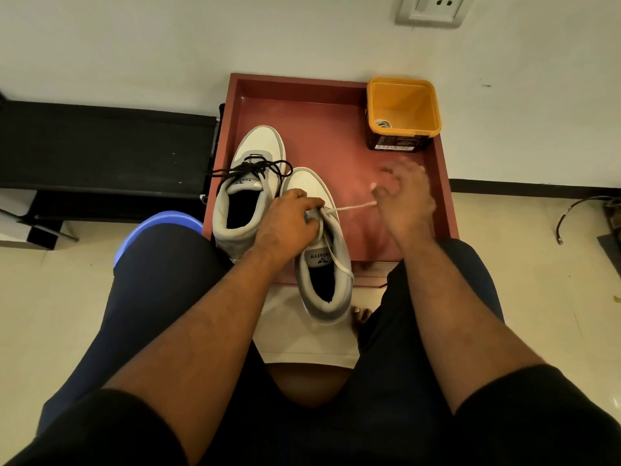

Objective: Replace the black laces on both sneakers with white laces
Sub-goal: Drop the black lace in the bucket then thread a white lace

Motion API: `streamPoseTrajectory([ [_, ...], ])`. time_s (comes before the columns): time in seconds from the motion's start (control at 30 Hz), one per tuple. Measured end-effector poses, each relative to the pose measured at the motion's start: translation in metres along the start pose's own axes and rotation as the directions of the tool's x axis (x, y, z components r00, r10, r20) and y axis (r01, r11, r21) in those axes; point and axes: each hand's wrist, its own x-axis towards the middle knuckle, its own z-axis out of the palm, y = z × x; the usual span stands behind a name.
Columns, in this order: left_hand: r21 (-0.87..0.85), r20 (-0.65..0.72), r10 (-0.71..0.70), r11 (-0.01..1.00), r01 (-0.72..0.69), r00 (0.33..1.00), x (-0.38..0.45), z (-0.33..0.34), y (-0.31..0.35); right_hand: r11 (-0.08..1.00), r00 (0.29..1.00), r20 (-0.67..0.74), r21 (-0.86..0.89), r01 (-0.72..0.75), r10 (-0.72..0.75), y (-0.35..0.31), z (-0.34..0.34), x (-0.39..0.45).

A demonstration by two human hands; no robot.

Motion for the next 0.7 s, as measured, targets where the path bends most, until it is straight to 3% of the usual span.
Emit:
streamPoseTrajectory([
  [0.1,-0.005,0.013,-0.012,1.000,0.012,1.000,0.000,-0.001,0.000,0.970,0.930,0.352,-0.171,0.172,-0.103,-0.011,0.021,-0.012],
  [0.17,-0.008,0.023,-0.007,1.000,0.007,1.000,-0.002,-0.003,0.001,0.961,0.888,0.451,-0.193,0.199,-0.093,-0.016,0.033,-0.017],
  [0.27,-0.001,0.031,0.001,1.000,-0.001,1.000,-0.003,-0.005,0.003,0.962,0.919,0.380,-0.192,0.192,-0.107,-0.015,0.035,-0.014],
  [0.4,-0.009,0.020,0.012,1.000,-0.012,1.000,-0.003,-0.006,0.004,0.998,1.000,-0.003,-0.056,-0.009,0.009,-0.007,0.013,-0.006],
  [0.47,-0.025,0.017,0.011,1.000,-0.011,1.000,-0.003,-0.004,0.003,0.996,0.996,-0.082,-0.085,-0.036,0.029,-0.002,0.004,-0.002],
  [0.57,-0.064,-0.007,-0.004,0.998,0.004,1.000,-0.003,-0.003,0.003,0.973,0.985,0.128,-0.184,0.140,-0.117,-0.004,0.007,-0.005],
  [0.63,-0.097,-0.012,-0.028,0.995,0.027,1.000,-0.003,-0.003,0.004,0.941,0.930,0.302,-0.195,0.276,-0.210,-0.007,0.019,-0.011],
  [0.7,-0.154,-0.006,-0.037,0.987,0.035,0.999,-0.003,-0.004,0.004,0.919,0.896,0.374,-0.210,0.332,-0.238,-0.011,0.032,-0.017],
])
